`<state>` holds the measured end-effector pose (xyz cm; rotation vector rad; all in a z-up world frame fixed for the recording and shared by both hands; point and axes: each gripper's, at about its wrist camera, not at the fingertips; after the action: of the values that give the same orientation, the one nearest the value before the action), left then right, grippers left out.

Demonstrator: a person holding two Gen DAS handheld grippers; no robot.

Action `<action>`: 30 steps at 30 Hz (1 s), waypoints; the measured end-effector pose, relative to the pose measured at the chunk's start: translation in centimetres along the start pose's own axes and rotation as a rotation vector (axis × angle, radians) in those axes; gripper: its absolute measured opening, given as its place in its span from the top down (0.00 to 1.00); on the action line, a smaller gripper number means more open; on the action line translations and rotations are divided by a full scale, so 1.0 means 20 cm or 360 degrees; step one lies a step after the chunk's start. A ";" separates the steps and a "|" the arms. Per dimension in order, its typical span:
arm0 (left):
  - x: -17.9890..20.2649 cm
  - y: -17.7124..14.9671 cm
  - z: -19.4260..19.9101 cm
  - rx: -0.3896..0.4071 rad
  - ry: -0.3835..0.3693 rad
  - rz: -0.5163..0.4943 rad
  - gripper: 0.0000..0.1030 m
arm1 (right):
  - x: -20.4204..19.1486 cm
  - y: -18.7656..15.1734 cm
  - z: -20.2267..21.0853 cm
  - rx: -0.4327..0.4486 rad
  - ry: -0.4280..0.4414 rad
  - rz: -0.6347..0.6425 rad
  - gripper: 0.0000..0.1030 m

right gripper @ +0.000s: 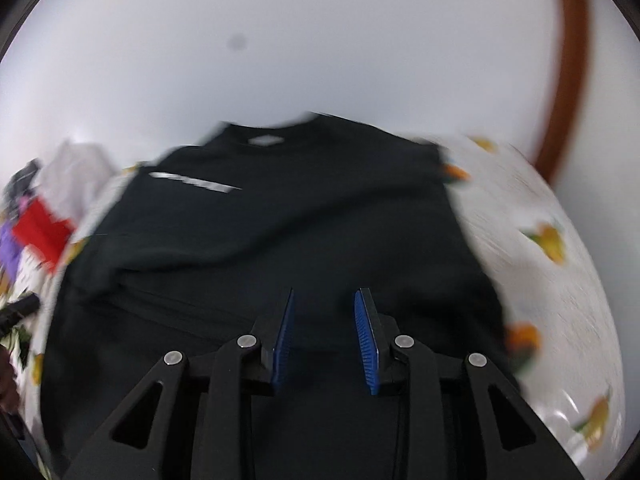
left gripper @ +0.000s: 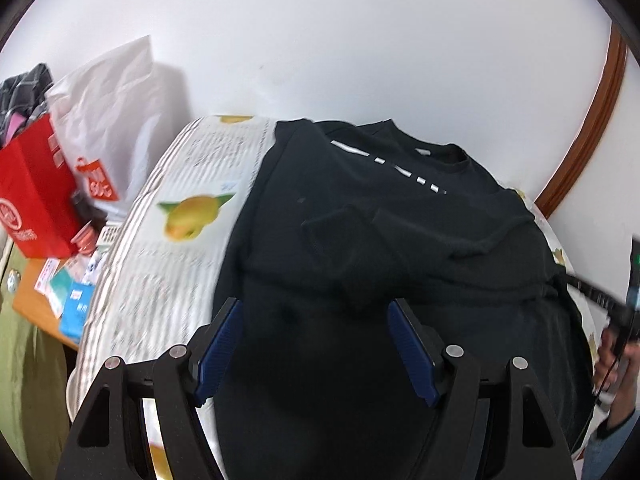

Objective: Fold small clothes

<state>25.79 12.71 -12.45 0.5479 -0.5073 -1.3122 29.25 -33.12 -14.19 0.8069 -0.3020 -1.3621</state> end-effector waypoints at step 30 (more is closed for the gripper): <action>0.16 0.20 -0.45 -0.0079 0.0054 0.0047 0.94 | 0.32 -0.07 -0.23 -0.0003 -0.0124 -0.0105 0.87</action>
<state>35.10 11.08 -16.60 0.5189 -0.4518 -1.2819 32.43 -37.63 -19.92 0.7692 -0.3373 -1.4575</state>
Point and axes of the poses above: each gripper's, at about its wrist camera, not at the fingertips, and z roughly against the way its jaws point, x to its right, y to its top, and after that the axes turned 12 degrees about y, right-handed
